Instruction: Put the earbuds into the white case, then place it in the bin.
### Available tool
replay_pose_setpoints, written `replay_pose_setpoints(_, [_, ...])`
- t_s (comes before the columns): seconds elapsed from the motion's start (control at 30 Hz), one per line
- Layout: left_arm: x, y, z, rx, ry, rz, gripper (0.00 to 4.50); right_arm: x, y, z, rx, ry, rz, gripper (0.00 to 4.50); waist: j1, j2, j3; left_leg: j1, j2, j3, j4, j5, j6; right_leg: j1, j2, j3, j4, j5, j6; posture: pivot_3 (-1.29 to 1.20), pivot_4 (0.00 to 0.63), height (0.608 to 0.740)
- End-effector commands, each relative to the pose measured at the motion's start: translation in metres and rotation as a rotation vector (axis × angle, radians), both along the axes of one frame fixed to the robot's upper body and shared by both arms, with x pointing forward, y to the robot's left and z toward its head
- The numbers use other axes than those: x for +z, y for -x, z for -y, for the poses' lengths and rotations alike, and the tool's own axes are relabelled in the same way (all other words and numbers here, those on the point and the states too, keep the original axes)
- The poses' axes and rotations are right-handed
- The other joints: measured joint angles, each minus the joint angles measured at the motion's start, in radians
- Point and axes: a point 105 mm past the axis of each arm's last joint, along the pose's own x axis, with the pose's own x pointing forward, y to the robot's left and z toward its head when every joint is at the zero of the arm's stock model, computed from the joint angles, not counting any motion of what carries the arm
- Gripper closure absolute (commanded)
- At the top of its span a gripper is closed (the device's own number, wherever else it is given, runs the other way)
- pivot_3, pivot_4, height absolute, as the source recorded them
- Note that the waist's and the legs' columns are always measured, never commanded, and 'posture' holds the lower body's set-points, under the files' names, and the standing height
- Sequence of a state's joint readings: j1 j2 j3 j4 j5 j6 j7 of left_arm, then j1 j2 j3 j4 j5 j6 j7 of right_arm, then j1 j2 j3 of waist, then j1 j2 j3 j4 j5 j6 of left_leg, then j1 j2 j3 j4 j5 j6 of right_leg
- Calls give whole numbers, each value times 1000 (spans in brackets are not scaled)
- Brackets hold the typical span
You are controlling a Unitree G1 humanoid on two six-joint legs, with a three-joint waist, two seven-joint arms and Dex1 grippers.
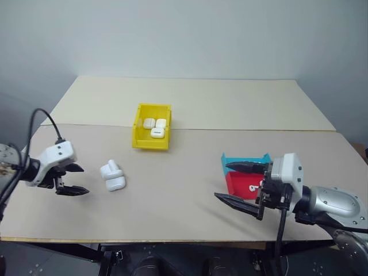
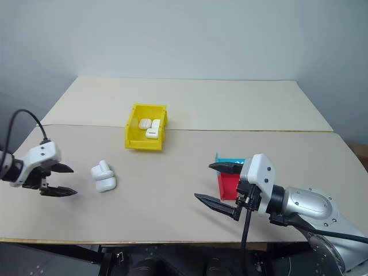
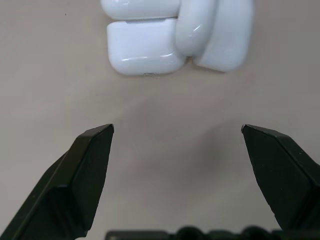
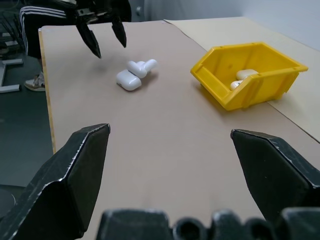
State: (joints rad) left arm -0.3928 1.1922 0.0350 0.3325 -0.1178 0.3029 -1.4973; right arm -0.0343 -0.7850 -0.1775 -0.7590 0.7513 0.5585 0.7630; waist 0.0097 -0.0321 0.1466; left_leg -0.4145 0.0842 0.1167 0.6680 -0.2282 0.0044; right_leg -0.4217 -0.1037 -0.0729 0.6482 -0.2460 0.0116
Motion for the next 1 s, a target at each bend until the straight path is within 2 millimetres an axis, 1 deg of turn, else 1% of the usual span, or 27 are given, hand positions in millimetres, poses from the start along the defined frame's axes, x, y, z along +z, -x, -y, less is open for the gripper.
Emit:
replay_pose_setpoints(0.03, [6,6,7,-41,34,11,1252,11,5,-3,22,-4,52,0,1,0,0,0,0,0,0,0,0,0,0,0,0,0,0,0,150,740])
replay_pose_setpoints(0.17, [-6,3,25,-46,74,29,2569,12,3,-4,26,-6,54,0,8,0,0,0,0,0,0,0,0,0,0,0,0,0,0,0,150,740])
replay_pose_setpoints(0.33, [-15,-9,40,-23,82,86,4273,13,3,-4,27,-6,56,0,6,0,0,-1,0,0,0,0,0,0,0,0,0,0,0,0,150,740])
replay_pose_setpoints(0.37, [-17,-10,42,-27,77,89,4472,13,4,-4,26,-6,56,0,5,0,0,-1,0,0,0,0,0,0,0,0,0,0,0,0,150,740])
replay_pose_setpoints(0.47, [-20,-13,45,-24,64,95,4472,14,5,-5,23,-9,58,0,2,0,0,0,0,0,0,0,0,0,0,0,0,0,0,0,150,740])
replay_pose_setpoints(0.63, [-25,-12,47,-52,48,66,4472,14,6,-5,14,-10,61,0,3,0,0,0,0,0,0,0,0,0,0,0,0,0,0,0,150,740])
replay_pose_setpoints(0.83, [-32,-23,46,-62,-6,92,4472,15,6,-4,6,-12,65,0,4,0,0,0,0,0,0,0,0,0,0,0,0,0,0,0,150,740])
replay_pose_setpoints(1.0, [-31,-34,52,-75,2,114,4472,15,6,-4,4,-12,68,0,4,0,0,-1,0,0,0,0,0,0,0,0,0,0,0,0,150,740])
